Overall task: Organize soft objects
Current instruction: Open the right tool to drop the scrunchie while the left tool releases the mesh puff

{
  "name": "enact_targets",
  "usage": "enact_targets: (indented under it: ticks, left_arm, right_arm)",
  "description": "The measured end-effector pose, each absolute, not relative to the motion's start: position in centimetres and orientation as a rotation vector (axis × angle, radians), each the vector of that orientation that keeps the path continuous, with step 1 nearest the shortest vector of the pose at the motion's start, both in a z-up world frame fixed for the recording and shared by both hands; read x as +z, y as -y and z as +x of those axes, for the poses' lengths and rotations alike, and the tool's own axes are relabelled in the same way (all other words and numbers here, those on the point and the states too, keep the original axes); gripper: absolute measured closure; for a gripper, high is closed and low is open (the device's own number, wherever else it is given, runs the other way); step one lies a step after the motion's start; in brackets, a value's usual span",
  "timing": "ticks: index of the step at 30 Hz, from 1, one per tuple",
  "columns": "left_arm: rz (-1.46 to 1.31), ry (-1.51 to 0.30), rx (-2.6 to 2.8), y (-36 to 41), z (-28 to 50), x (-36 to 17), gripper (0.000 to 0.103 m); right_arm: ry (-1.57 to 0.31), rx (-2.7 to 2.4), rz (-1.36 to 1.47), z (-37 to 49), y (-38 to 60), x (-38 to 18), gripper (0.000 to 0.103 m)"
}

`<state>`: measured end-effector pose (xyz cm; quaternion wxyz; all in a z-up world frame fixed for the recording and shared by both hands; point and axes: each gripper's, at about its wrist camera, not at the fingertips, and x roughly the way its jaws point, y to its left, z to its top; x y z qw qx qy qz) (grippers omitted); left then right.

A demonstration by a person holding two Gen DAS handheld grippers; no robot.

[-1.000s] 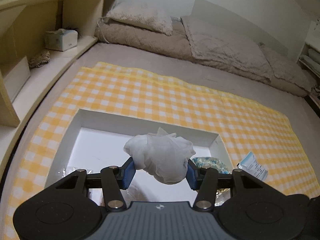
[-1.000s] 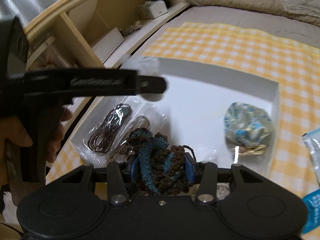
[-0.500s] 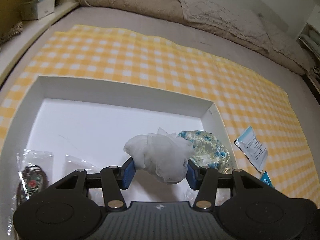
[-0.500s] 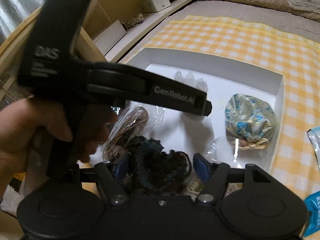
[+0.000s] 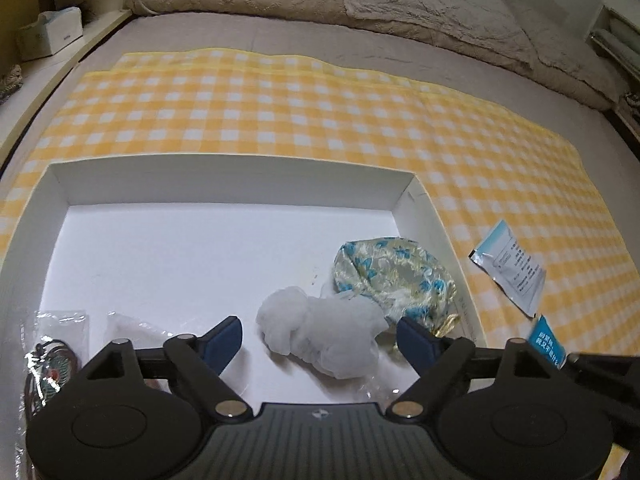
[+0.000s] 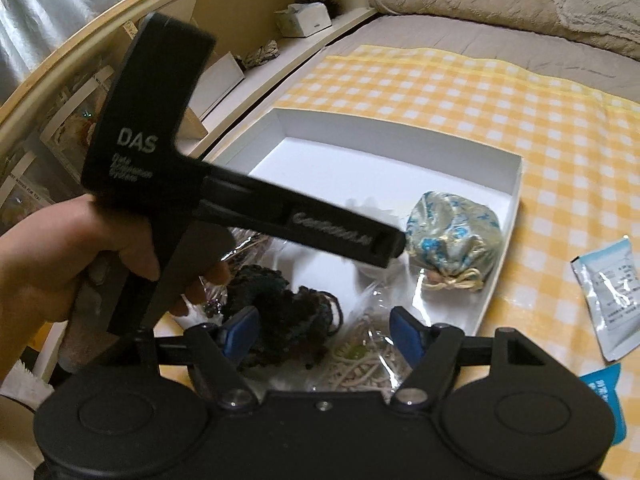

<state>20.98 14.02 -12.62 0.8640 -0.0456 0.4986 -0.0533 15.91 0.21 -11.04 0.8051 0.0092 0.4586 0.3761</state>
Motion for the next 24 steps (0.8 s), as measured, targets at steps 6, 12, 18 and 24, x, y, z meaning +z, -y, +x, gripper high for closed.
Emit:
enact_targets:
  ticks: [6, 12, 18, 24]
  left_arm:
    - [-0.095, -1.025, -0.093, -14.5, 19.9, -11.6, 0.014]
    - [-0.098, -0.981, -0.086, -14.5, 18.2, -9.6, 0.011]
    - [-0.097, -0.926, -0.072, -14.3, 15.9, -7.4, 0.009]
    - [-0.089, -0.873, -0.056, -14.2, 13.5, -5.3, 0.007]
  right_arm:
    - [-0.965, 0.790, 0.020, 15.6, 0.3, -10.4, 0.030]
    - [-0.933, 0.771, 0.028, 14.7, 0.6, -9.2, 0.030]
    - [-0.888, 0.747, 0.033, 14.0, 1.7, -7.9, 0.030]
    - [-0.841, 0.727, 0.046, 13.2, 3.0, -6.4, 0.029]
